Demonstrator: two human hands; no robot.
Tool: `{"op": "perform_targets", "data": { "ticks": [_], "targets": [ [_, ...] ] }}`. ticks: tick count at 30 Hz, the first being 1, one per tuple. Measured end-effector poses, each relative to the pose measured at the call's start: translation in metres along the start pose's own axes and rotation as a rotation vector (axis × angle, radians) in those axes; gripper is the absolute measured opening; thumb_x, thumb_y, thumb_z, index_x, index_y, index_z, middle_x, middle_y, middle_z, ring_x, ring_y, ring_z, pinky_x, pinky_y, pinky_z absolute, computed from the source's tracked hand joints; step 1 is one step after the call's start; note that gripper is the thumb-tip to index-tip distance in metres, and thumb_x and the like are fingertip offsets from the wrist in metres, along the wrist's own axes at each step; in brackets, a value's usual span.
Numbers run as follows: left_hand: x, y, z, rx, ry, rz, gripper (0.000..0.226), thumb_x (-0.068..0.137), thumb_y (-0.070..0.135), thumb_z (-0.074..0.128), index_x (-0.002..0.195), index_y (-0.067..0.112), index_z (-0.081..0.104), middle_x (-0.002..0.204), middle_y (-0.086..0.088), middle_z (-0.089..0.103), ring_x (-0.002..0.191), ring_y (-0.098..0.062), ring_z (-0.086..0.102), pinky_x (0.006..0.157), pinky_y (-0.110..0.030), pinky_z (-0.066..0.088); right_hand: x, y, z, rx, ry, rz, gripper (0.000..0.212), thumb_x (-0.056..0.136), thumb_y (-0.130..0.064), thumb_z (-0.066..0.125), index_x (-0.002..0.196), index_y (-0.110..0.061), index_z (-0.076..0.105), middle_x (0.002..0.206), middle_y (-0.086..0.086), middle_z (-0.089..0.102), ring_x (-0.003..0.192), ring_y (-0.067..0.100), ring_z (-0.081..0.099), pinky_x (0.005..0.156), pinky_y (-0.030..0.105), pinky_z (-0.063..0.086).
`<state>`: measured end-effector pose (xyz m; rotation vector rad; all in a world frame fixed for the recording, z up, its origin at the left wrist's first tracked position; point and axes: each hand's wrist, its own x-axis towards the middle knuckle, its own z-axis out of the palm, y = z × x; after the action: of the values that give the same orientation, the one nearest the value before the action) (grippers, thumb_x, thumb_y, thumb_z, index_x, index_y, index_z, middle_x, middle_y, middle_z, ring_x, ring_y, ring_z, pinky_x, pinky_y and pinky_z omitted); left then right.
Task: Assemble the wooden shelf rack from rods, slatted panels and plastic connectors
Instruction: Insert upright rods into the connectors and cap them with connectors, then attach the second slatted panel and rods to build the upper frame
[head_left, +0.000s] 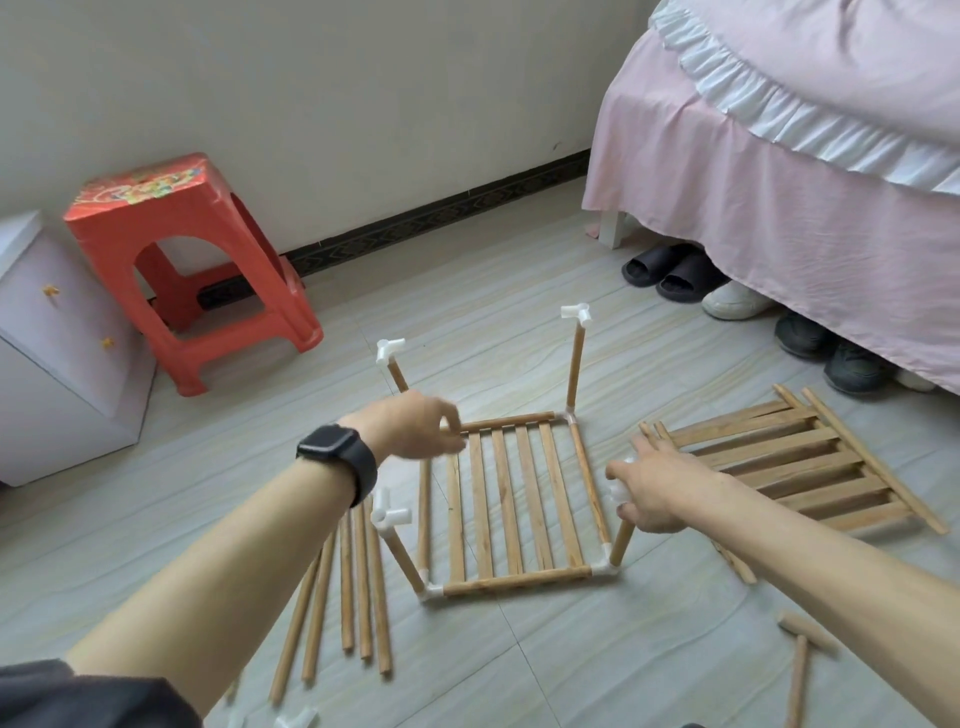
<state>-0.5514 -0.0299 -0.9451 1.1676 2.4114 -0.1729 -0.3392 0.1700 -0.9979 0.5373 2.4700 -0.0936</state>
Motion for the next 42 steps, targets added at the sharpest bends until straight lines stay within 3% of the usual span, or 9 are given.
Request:
{"op": "perform_targets", "data": {
  "ticks": [2,4,12,17,24,28,32,37,42],
  "targets": [
    [0.010,0.001,-0.023,-0.255,0.104,0.025,0.030,0.101,0.044,0.054,0.122,0.025,0.064,0.105,0.001,0.072,0.097,-0.015,0.068,0.093,-0.037,0.056,-0.008,-0.012,-0.010,0.050,0.101,-0.084,0.059,0.098,-0.048,0.055,0.152,-0.037,0.034,0.168,0.008,0.011,0.151,0.034,0.017,0.119,0.054,0.028],
    [0.015,-0.006,-0.039,-0.366,0.224,0.012,0.024,0.101,0.042,0.053,0.115,0.027,0.065,0.097,0.002,0.074,0.092,-0.015,0.069,0.091,-0.037,0.056,-0.017,-0.032,-0.026,0.112,0.182,-0.200,0.054,0.098,-0.051,0.053,0.149,-0.039,0.038,0.163,0.002,0.026,0.148,0.027,0.025,0.117,0.051,0.031],
    [-0.032,-0.102,0.050,-0.201,0.230,-0.128,0.024,0.102,0.039,0.045,0.116,0.037,0.064,0.109,0.007,0.070,0.087,-0.014,0.062,0.074,-0.033,0.052,-0.016,-0.158,-0.045,0.051,-0.037,-0.531,0.046,0.100,-0.051,0.049,0.142,-0.032,0.048,0.135,0.002,0.060,0.123,0.026,0.055,0.101,0.043,0.048],
    [-0.071,-0.181,0.163,-0.311,0.052,-0.387,0.026,0.100,0.039,0.045,0.116,0.032,0.064,0.119,-0.001,0.072,0.121,-0.023,0.058,0.101,-0.042,0.046,0.020,-0.248,0.009,0.059,-0.233,-0.624,0.047,0.100,-0.049,0.048,0.142,-0.027,0.049,0.135,0.006,0.061,0.122,0.029,0.057,0.100,0.045,0.050],
    [-0.081,-0.197,0.306,-0.447,-0.203,-0.493,0.033,0.097,0.037,0.047,0.126,0.029,0.060,0.126,0.001,0.067,0.113,-0.023,0.062,0.091,-0.037,0.052,0.095,-0.324,0.128,0.232,-0.356,-0.364,0.054,0.098,-0.046,0.049,0.141,-0.013,0.049,0.140,0.015,0.058,0.125,0.033,0.056,0.100,0.038,0.048],
    [-0.056,-0.177,0.336,-0.469,-0.179,-0.429,0.040,0.098,0.036,0.047,0.137,0.028,0.050,0.135,-0.004,0.057,0.120,-0.029,0.058,0.095,-0.043,0.051,0.124,-0.335,0.174,0.310,-0.266,-0.231,0.052,0.098,-0.051,0.050,0.132,-0.011,0.050,0.130,0.016,0.063,0.118,0.034,0.060,0.089,0.035,0.048],
    [-0.031,-0.162,0.352,-0.231,0.014,-0.333,0.040,0.095,0.032,0.052,0.134,0.025,0.050,0.147,-0.009,0.042,0.136,-0.030,0.040,0.102,-0.043,0.043,0.137,-0.345,0.201,0.367,-0.189,-0.151,0.051,0.097,-0.056,0.050,0.124,-0.013,0.049,0.124,0.012,0.060,0.115,0.034,0.060,0.084,0.037,0.048],
    [-0.021,-0.160,0.368,-0.212,0.011,-0.326,0.043,0.096,0.030,0.047,0.139,0.031,0.043,0.163,0.000,0.020,0.138,-0.027,0.034,0.108,-0.043,0.036,0.142,-0.352,0.210,0.388,-0.228,-0.061,0.040,0.098,-0.035,0.052,0.124,-0.005,0.045,0.128,0.018,0.061,0.119,0.038,0.058,0.089,0.037,0.049],
    [-0.026,-0.171,0.350,-0.357,-0.065,-0.357,0.042,0.101,0.033,0.041,0.142,0.030,0.047,0.156,-0.002,0.038,0.138,-0.029,0.037,0.106,-0.042,0.041,0.130,-0.340,0.185,0.512,-0.391,-0.127,0.040,0.098,-0.030,0.044,0.124,0.001,0.047,0.119,0.021,0.066,0.110,0.036,0.064,0.088,0.038,0.050]
  ]
}}
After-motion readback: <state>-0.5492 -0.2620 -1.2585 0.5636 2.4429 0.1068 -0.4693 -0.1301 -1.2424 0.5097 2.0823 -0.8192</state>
